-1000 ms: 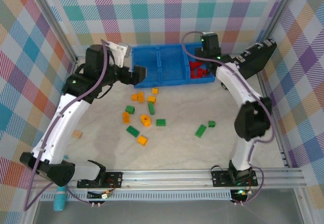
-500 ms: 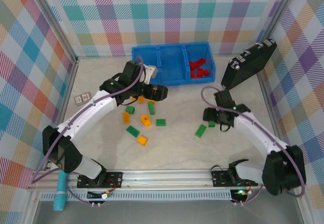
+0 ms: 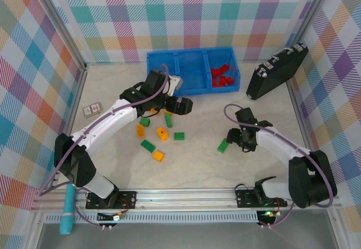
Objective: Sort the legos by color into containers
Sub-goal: Pick up the lego from the middle-right of the table.
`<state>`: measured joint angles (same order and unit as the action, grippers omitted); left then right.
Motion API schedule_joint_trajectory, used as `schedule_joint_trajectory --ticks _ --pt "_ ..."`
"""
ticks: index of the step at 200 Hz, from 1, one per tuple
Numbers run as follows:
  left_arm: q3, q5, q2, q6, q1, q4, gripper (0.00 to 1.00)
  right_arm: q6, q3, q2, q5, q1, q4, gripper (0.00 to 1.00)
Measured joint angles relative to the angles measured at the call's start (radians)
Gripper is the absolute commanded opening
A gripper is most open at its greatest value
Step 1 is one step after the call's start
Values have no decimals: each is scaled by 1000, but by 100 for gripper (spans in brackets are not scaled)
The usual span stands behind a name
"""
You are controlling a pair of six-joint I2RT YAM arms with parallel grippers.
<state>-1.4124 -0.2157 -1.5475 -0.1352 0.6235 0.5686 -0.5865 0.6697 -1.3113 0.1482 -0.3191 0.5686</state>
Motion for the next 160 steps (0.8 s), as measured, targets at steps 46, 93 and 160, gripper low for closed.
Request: schedule_joint_trajectory --ticks 46,93,160 --pt "0 0 0 0 5 1 100 -2 33 -85 8 0 -39 60" --pt "0 0 0 1 5 2 100 9 79 -167 8 0 -68 49" --pt "0 16 0 27 5 5 100 23 109 -203 22 2 -50 31"
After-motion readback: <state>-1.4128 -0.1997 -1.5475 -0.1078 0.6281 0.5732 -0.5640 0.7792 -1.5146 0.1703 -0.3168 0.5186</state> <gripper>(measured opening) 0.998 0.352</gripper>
